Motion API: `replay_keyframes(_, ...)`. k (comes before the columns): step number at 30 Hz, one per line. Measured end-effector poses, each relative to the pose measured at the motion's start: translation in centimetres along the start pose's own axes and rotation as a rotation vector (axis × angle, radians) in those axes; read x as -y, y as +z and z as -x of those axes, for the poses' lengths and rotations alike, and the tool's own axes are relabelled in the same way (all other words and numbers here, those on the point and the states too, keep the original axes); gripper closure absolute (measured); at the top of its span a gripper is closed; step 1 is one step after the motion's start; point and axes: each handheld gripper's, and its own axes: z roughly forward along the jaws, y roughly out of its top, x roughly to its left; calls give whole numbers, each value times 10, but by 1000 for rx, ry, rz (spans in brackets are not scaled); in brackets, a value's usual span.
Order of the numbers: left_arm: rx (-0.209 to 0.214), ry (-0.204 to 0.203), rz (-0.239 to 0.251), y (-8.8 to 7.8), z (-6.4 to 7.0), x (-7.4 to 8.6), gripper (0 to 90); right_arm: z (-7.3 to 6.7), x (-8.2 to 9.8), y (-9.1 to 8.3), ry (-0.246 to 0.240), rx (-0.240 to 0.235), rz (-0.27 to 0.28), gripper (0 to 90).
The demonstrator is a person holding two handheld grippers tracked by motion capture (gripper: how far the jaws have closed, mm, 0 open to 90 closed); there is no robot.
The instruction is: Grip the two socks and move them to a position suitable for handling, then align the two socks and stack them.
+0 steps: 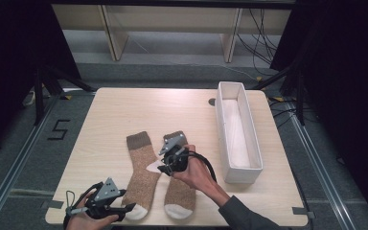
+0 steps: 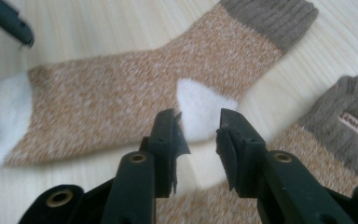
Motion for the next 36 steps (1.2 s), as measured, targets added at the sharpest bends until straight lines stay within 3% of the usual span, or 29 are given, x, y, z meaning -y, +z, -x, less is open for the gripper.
replay_keyframes(3,-11,-18,-16,1,-3,5,382,6,-10,7,-9,5,-12,655)
replay_keyframes(4,-14,-41,-11,2,-2,7,370,9,-13,9,-18,3,-15,652)
replay_keyframes(8,-25,-47,-14,1,-2,9,337,17,-21,19,9,14,-27,626)
replay_keyframes(10,-39,-29,-29,0,-4,9,327,22,-24,22,5,7,-39,615)
replay_keyframes(15,-37,-36,-13,1,-3,9,307,32,-26,30,16,-2,-39,582)
replay_keyframes(17,-35,-26,-18,2,-2,10,307,34,-28,32,41,-17,-46,570)
replay_keyframes(21,-37,-28,-19,2,-1,10,300,39,-33,37,21,-10,-29,558)
replay_keyframes(23,-31,-24,-19,2,0,11,296,38,-35,40,53,-14,-42,556)
replay_keyframes(26,-38,-16,-24,1,-1,11,289,41,-39,46,35,-14,-46,554)
replay_keyframes(36,-29,-28,-19,4,0,13,289,53,-50,56,68,-10,-52,553)
